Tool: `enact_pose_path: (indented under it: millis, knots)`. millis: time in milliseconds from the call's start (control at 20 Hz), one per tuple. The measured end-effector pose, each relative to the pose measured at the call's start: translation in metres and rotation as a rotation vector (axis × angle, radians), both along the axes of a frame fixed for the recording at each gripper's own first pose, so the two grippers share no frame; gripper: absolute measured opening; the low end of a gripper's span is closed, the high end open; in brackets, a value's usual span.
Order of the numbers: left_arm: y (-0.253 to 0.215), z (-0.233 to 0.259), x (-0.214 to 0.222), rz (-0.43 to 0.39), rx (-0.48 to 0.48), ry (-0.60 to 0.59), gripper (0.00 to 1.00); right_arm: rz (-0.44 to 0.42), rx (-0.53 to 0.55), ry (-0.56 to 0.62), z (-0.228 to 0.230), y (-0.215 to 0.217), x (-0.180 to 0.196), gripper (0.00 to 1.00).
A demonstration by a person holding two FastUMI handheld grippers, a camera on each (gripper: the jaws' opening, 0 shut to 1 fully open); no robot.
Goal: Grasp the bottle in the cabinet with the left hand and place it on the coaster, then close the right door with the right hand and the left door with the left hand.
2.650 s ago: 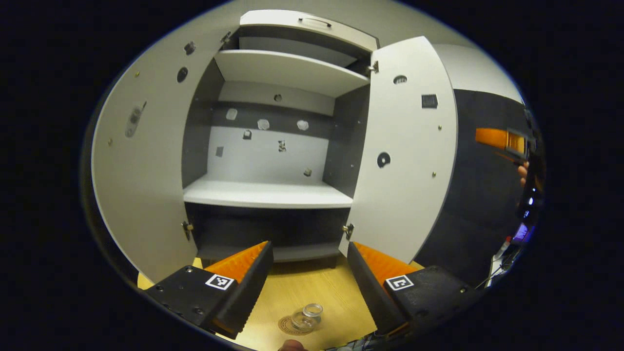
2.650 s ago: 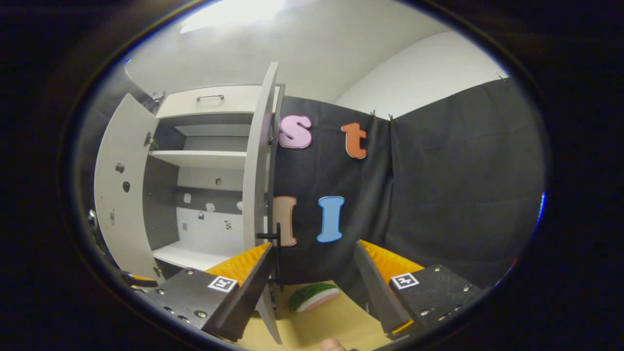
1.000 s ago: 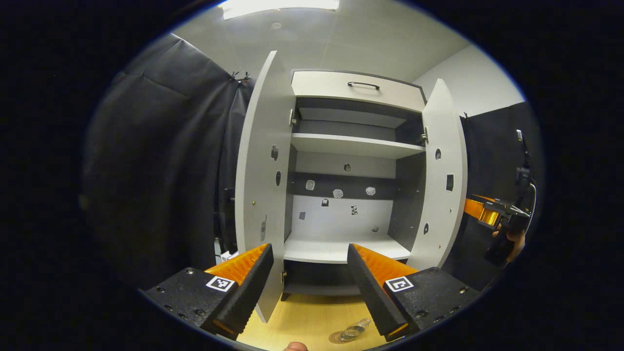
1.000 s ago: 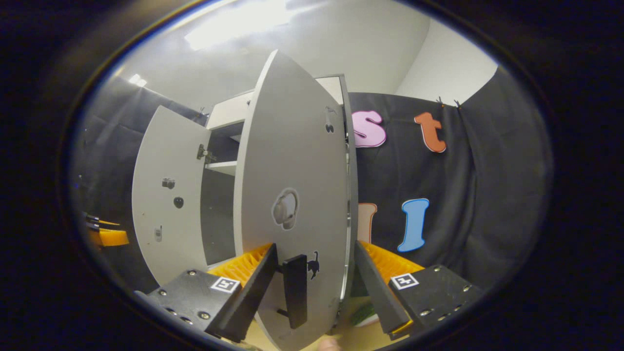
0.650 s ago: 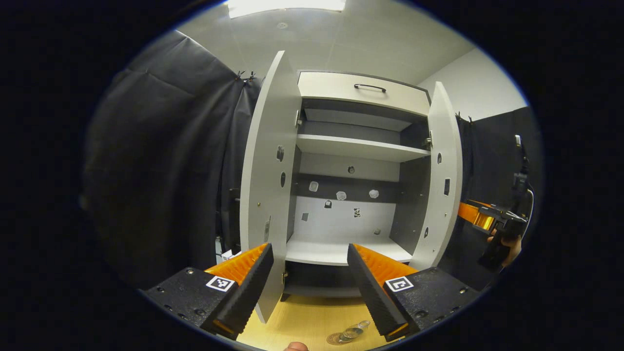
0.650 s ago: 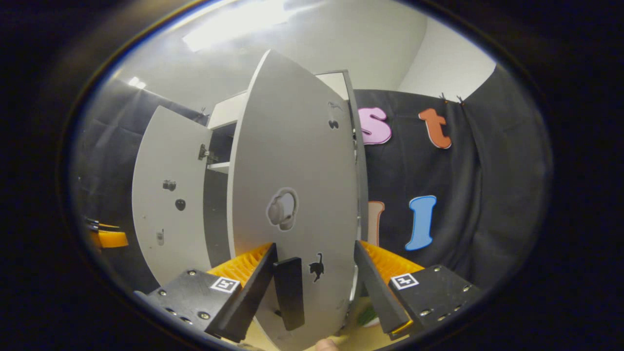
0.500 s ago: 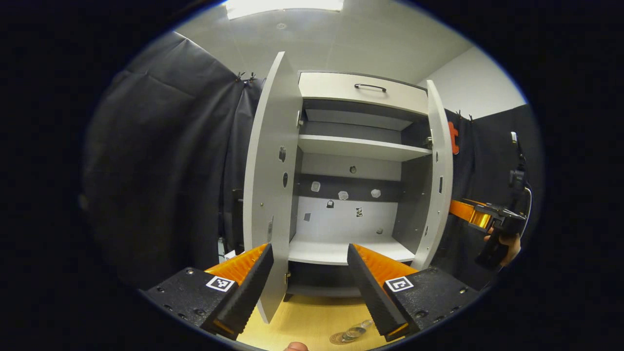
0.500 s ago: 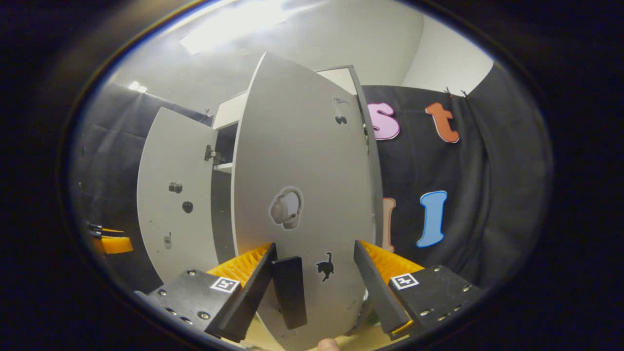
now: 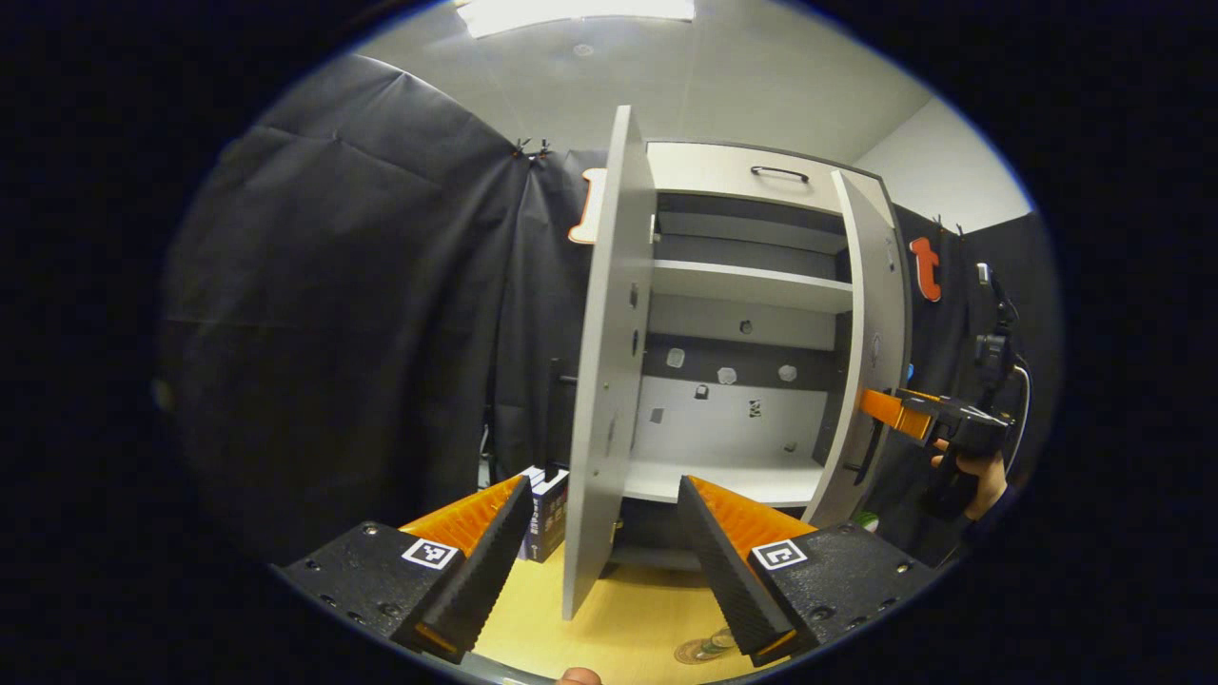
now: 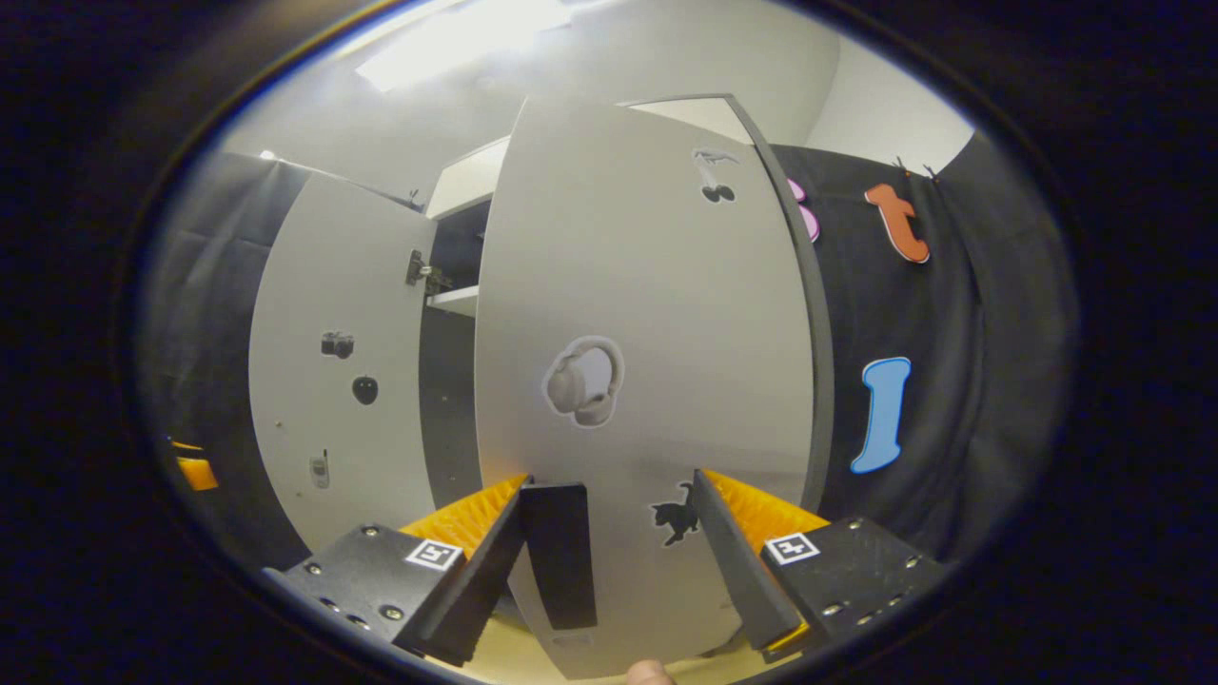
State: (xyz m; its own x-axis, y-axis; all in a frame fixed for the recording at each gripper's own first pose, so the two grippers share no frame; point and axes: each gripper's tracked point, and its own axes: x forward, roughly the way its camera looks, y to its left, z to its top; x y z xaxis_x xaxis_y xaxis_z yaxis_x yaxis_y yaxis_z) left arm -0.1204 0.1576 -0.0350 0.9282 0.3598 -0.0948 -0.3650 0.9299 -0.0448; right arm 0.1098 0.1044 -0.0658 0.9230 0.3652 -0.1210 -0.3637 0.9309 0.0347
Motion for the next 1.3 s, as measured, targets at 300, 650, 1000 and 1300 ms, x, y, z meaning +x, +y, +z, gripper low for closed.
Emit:
enact_pose_path:
  millis: [300,650,1000,1300]
  knots:
    - [0.031,-0.002,-0.013,0.082,-0.019,0.005,0.96,-0.021,-0.004,-0.011,-0.006,0.014,0.018,1.00]
    - [0.050,0.000,-0.030,0.147,-0.006,-0.003,0.93,-0.036,-0.002,0.016,-0.015,0.040,0.043,1.00]
    - [0.063,0.011,-0.046,0.207,0.006,-0.026,0.93,-0.094,-0.005,0.025,-0.023,0.054,0.066,0.96]
    - [0.074,0.013,-0.062,0.253,0.016,-0.020,0.93,-0.156,-0.023,0.005,-0.025,0.057,0.073,0.99]
